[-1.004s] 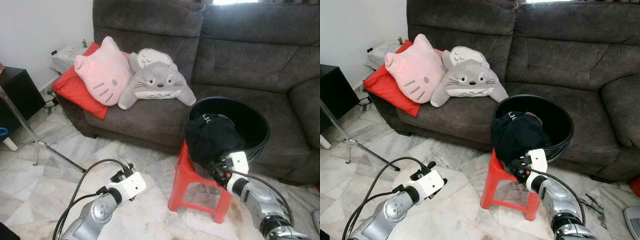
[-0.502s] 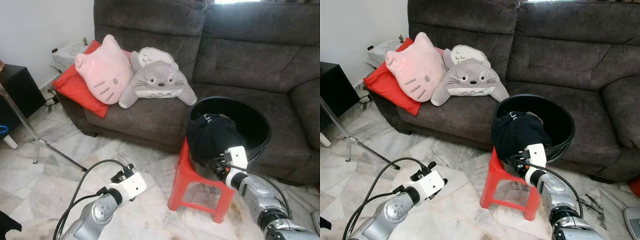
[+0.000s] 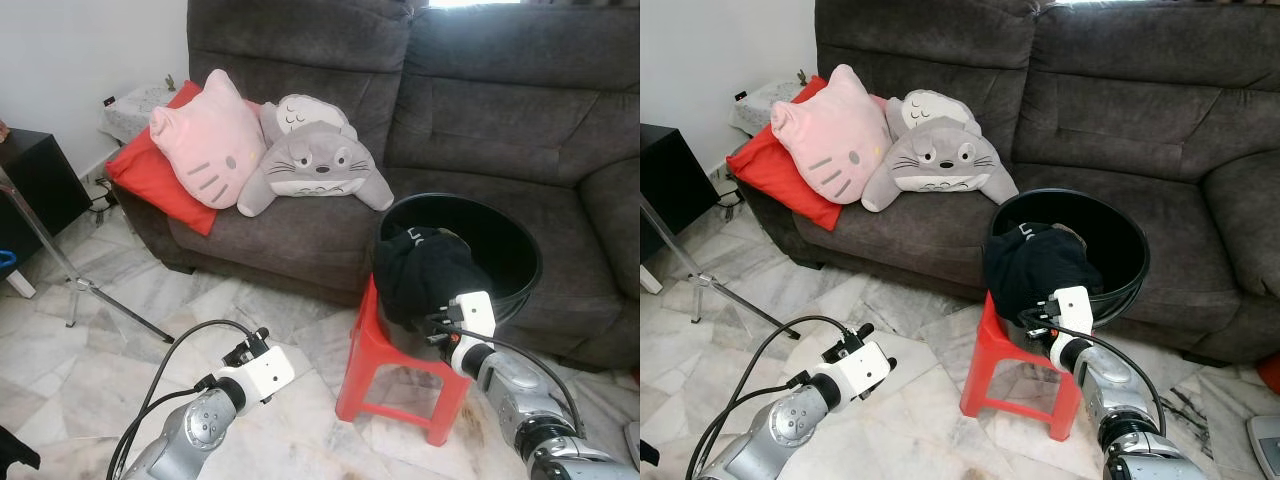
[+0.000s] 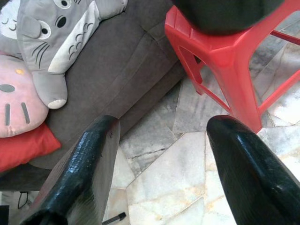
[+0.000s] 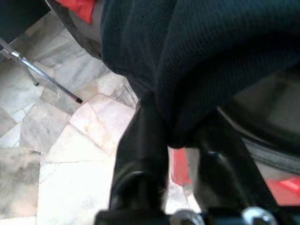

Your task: Hang hanger

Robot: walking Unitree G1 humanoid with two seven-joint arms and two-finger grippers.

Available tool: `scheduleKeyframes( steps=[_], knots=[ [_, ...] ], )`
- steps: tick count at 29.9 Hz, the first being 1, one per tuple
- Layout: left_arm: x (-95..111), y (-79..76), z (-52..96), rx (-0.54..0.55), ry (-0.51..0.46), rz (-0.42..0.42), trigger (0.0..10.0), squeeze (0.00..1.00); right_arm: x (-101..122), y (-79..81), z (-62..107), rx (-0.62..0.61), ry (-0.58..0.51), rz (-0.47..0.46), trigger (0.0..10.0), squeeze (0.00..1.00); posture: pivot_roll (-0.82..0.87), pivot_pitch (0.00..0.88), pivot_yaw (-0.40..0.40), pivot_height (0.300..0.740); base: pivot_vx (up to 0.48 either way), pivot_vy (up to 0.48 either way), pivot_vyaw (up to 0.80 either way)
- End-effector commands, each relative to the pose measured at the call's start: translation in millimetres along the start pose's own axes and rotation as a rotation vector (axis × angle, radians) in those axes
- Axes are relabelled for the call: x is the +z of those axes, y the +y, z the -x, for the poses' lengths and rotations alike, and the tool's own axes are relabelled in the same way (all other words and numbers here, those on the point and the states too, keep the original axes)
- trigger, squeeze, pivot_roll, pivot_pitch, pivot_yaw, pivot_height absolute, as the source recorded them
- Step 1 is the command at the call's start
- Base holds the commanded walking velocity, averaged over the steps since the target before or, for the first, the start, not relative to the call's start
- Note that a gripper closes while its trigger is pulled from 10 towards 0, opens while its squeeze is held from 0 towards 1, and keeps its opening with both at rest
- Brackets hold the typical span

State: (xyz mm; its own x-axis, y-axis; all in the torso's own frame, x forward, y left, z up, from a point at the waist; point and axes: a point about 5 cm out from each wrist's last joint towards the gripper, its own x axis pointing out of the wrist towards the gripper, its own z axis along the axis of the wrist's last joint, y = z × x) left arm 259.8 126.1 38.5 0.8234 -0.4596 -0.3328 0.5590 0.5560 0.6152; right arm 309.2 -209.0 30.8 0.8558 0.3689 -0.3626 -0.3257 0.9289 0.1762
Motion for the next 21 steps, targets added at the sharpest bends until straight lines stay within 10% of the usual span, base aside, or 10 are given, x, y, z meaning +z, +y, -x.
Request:
scheduleKeyframes(
  steps=[1,12,21],
  knots=[
    [-0.7,-2.8,1.1,-0.015,0.0,-0.019,10.0,0.0,8.9,1.9,-2.9,0.015,-0.03,0.027,0.0,0.0,-0.04,0.0,0.0,0.74,0.0,0.0,0.0],
    [1.4,0.6,-0.5,0.006,-0.004,-0.016,10.0,0.0,21.0,2.5,1.1,0.047,-0.066,0.102,0.0,0.0,-0.05,0.0,0.0,0.74,0.0,0.0,0.0],
    [5.0,8.6,-1.5,0.042,-0.03,-0.019,10.0,0.0,78.9,7.3,13.9,0.055,-0.198,0.158,0.0,0.0,-0.08,0.0,0.018,0.74,0.0,0.0,0.0]
  ],
)
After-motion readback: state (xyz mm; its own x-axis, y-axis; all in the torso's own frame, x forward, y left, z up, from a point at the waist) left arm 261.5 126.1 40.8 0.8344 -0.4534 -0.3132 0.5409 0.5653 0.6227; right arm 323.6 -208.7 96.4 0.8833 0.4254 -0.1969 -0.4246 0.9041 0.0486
